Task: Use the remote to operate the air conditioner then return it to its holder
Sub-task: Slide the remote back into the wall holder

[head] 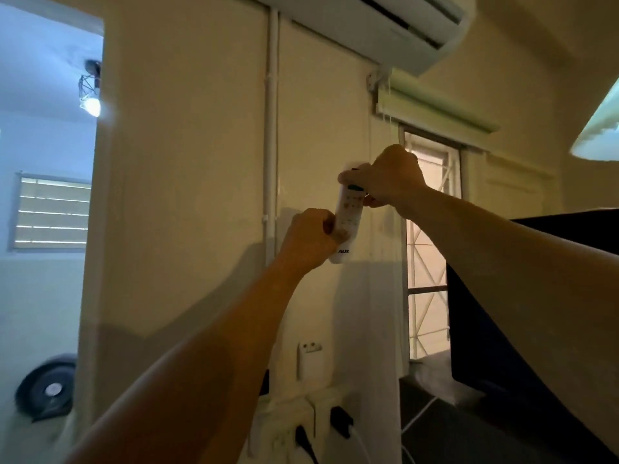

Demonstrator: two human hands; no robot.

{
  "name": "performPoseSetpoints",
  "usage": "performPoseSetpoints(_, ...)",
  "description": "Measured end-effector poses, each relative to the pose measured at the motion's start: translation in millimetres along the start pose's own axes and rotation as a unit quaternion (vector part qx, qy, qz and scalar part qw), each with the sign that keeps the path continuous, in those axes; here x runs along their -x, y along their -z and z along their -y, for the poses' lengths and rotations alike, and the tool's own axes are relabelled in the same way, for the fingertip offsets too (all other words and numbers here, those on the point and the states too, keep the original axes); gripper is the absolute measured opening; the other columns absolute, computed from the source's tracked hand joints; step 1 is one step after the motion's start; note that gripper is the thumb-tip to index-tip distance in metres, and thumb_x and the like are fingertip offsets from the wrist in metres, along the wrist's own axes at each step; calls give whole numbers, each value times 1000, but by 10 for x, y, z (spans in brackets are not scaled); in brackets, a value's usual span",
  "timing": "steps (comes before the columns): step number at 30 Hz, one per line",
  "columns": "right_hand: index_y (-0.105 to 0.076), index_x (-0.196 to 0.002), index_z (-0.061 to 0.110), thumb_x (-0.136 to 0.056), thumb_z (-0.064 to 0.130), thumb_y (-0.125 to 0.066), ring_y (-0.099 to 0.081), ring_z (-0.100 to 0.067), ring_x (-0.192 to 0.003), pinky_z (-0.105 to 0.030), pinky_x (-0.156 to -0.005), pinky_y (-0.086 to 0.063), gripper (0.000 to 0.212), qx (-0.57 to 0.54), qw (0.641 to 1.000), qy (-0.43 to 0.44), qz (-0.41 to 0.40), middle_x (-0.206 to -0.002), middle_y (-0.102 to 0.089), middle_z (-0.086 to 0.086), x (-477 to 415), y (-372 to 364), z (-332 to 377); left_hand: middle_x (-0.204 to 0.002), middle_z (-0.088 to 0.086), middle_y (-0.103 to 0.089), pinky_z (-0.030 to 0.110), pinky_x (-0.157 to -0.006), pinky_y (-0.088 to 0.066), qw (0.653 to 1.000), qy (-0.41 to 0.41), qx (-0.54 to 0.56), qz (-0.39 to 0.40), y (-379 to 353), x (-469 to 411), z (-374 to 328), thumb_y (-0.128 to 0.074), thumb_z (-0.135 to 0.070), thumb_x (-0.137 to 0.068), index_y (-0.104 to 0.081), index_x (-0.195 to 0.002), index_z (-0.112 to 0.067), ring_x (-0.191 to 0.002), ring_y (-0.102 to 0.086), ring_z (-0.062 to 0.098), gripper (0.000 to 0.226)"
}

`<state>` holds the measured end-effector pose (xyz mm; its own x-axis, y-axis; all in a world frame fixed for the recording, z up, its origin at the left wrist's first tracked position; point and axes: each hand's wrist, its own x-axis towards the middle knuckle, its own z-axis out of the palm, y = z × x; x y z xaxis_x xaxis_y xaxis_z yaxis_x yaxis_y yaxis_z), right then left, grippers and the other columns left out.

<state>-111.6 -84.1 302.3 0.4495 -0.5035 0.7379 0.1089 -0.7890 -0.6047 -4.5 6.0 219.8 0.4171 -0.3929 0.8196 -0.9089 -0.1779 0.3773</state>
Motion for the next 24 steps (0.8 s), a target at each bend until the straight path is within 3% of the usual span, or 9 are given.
performPoseSetpoints(4,-67,-89,3,-60,45,-82,-71,-26,-72,-42,-67,-62,53,31,999,16,8,-90,-71,-13,42,-370,-287,-103,12,-70,32,-81,-51,997,48,-37,46,-148,105,320,-73,-16,-76,-65,-102,-7,-90,-66,23,28)
performPoseSetpoints(8,-67,-79,3,-57,49,-80,-68,-26,-69,-34,-61,-59,53,63,997,19,28,-82,-69,-12,88,-734,-610,-89,11,-70,29,-69,-48,991,101,-70,58,-325,266,577,-73,-14,-76,-67,-90,-5,-80,-66,23,19)
performPoseSetpoints(13,-51,-60,7,-62,46,-80,-56,-24,-62,-23,-42,-33,48,67,996,28,59,-69,-55,-10,142,-1155,-1044,-94,17,-72,29,-67,-48,980,160,-95,71,-580,419,903,-73,-13,-75,-69,-92,-1,-87,-67,29,21)
performPoseSetpoints(18,-45,-55,10,-65,45,-79,-55,-22,-63,-22,-41,-31,50,64,994,30,80,-68,-54,-9,193,-1421,-1374,-95,17,-72,26,-66,-44,972,190,-125,65,-826,560,1139,-69,-13,-79,-68,-90,-1,-87,-67,29,17)
performPoseSetpoints(24,-42,-51,11,-66,41,-79,-51,-19,-56,-22,-39,-29,50,57,992,49,102,-51,-42,1,284,-1600,-1560,-92,21,-72,27,-65,-47,970,210,-109,52,-966,737,1258,-67,-6,-80,-68,-85,4,-86,-67,32,12)
